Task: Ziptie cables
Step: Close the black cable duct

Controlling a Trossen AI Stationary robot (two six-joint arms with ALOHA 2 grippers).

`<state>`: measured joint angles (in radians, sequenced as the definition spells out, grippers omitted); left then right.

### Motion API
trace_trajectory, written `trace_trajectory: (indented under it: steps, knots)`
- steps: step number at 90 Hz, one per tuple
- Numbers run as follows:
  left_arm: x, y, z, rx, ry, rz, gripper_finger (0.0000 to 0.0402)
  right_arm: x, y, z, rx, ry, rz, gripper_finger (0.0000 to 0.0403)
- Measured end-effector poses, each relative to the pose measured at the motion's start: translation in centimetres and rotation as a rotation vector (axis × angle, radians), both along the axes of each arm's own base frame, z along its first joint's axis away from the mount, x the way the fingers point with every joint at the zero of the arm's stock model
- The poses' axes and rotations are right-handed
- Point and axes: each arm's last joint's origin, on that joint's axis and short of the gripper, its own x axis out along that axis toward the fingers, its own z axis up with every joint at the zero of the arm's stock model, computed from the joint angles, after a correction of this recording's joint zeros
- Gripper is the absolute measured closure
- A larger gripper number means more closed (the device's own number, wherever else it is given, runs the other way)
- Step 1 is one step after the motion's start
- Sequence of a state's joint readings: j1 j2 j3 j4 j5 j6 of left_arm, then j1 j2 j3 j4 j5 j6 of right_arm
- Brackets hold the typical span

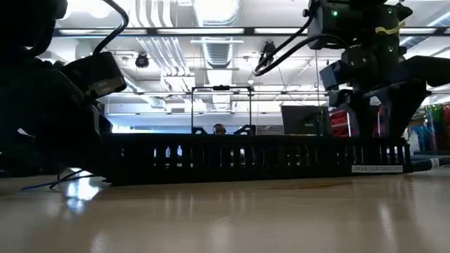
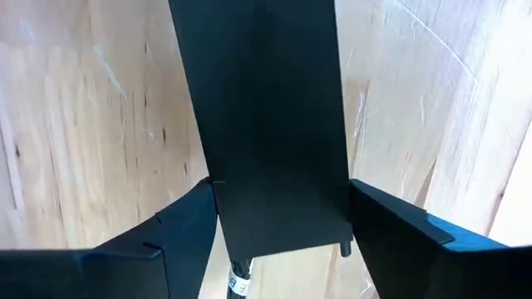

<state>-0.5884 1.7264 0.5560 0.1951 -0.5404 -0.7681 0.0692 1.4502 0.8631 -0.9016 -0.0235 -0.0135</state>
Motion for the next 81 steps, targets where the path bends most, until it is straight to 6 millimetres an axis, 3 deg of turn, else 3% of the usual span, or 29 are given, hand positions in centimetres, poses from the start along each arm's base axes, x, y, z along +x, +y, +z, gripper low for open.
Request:
trace_trajectory:
  steps: [48,81]
  knots:
    - [0.01,0.08,-0.03,0.013,0.008,-0.012,0.0183,0.61,0.08,-0.02,-0.004,-0.071,0.132,0.0137]
    - [0.01,0.12,-0.04,0.019,0.011,-0.018,0.0183,0.11,0.09,0.07,0.012,-0.015,0.126,0.0168]
